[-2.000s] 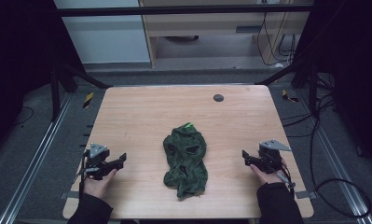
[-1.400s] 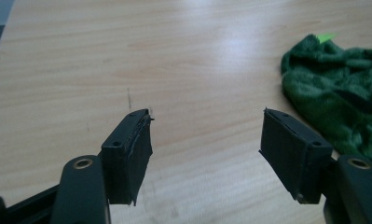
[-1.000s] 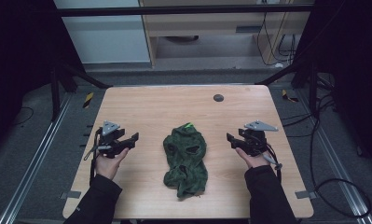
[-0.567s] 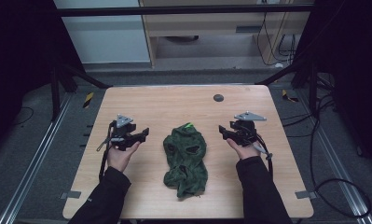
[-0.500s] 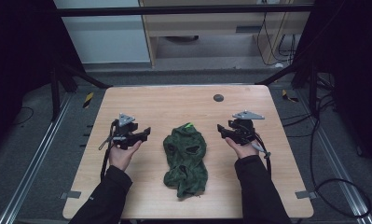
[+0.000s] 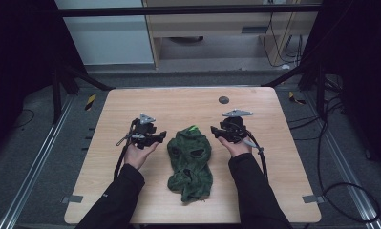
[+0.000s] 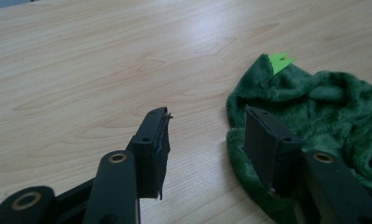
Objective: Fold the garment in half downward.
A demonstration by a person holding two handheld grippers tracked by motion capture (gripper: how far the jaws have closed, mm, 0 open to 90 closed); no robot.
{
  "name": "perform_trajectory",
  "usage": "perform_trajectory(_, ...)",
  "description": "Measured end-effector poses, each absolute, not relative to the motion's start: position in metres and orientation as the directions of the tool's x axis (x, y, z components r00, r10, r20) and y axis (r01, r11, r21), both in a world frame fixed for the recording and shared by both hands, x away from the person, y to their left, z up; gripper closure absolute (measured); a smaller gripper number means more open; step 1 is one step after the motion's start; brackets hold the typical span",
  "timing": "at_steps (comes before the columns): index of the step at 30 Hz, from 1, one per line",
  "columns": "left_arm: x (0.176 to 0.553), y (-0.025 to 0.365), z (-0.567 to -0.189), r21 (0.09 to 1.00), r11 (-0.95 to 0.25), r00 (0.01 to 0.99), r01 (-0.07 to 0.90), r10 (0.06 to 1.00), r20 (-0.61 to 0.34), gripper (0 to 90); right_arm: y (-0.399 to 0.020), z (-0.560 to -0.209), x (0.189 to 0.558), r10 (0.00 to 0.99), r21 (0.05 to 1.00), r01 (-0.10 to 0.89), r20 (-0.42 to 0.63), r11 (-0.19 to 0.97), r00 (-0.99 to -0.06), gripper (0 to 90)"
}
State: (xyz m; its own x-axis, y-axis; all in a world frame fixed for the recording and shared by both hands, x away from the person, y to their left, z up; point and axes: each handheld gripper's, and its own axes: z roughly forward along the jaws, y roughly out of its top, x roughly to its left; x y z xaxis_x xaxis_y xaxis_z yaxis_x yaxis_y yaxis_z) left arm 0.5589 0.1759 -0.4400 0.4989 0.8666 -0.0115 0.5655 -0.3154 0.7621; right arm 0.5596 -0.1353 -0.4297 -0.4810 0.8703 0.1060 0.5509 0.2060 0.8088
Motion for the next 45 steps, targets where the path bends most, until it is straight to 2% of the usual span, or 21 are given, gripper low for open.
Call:
perform_trajectory(13,0.57,0.154,-0.46,0.682,-0.406,0.533,0.609,0.846,0.028,57.1,-0.116,-0.45,0.569,0.849,0.755,0.602,0.119,0.26,-0.515,56.2)
perform_trajectory(23,0.579,0.148,-0.476,0.653,-0.391,0.525,0.649,0.851,-0.012,62.8,-0.107,-0.468,0.573,0.84,0.715,0.64,0.139,0.281,-0.524,58.9)
perform_trajectory(26,0.581,0.146,-0.48,0.646,-0.381,0.528,0.661,0.848,-0.04,67.8,-0.103,-0.477,0.574,0.833,0.696,0.653,0.146,0.297,-0.534,60.8)
perform_trajectory(35,0.582,0.143,-0.484,0.638,-0.376,0.536,0.672,0.842,-0.068,81.8,-0.1,-0.488,0.576,0.829,0.658,0.689,0.173,0.305,-0.532,71.2)
perform_trajectory(45,0.582,0.139,-0.484,0.63,-0.376,0.532,0.679,0.844,-0.069,88.5,-0.096,-0.491,0.575,0.821,0.653,0.686,0.169,0.32,-0.545,85.0)
